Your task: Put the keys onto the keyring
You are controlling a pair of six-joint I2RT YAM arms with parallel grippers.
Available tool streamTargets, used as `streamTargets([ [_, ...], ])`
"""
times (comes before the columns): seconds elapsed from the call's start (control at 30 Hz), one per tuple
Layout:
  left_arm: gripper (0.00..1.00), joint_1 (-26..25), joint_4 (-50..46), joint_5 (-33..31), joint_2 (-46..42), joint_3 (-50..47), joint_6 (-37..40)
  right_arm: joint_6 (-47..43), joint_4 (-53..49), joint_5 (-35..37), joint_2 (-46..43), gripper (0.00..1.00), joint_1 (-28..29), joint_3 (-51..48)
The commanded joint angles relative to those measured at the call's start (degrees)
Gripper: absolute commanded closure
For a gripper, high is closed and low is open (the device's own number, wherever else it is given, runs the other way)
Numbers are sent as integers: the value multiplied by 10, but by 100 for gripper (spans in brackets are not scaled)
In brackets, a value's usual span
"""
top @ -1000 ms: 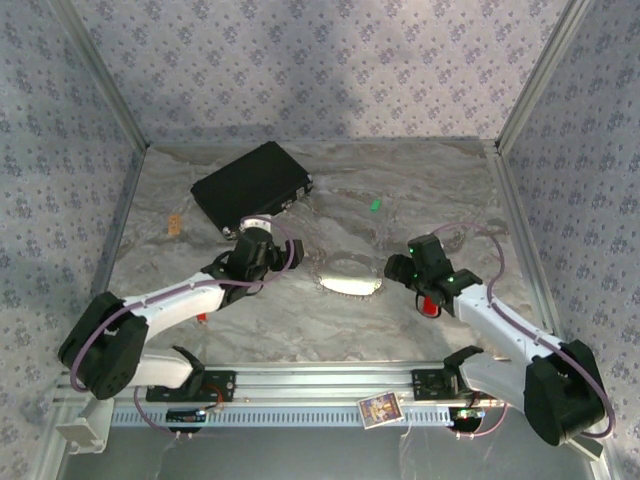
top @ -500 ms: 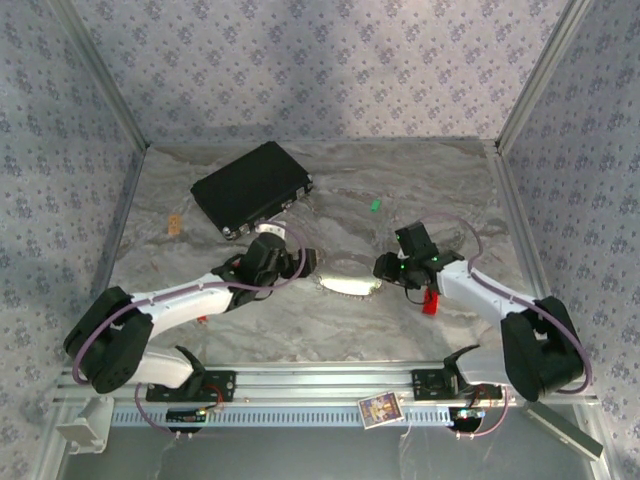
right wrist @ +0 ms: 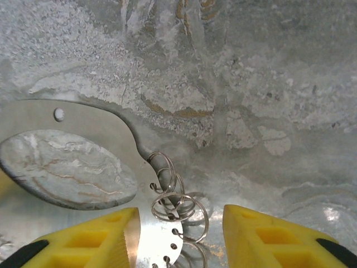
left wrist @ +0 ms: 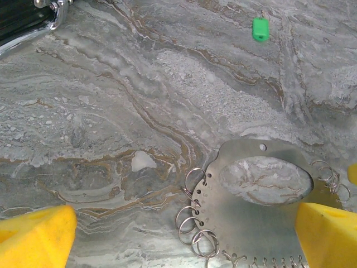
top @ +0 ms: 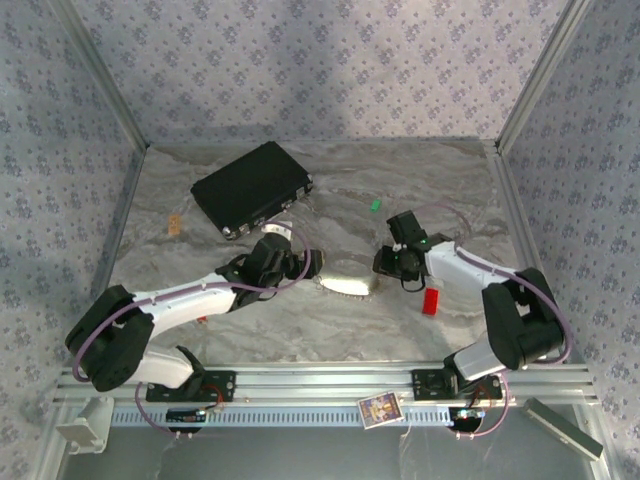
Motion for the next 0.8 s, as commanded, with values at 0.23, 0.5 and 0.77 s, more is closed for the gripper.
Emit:
streamTargets([
  [0.23,0,-4,-5,-12,-11,4,9,-23,-98,85,91,52,47,78],
  [0.5,0,-4,-5,-17,-15,4,14,-8,-157,147,73,57,52,82],
  [0.77,0,-4,-1,-15,-10,4,19,5,-199,175,29,60,49,67],
])
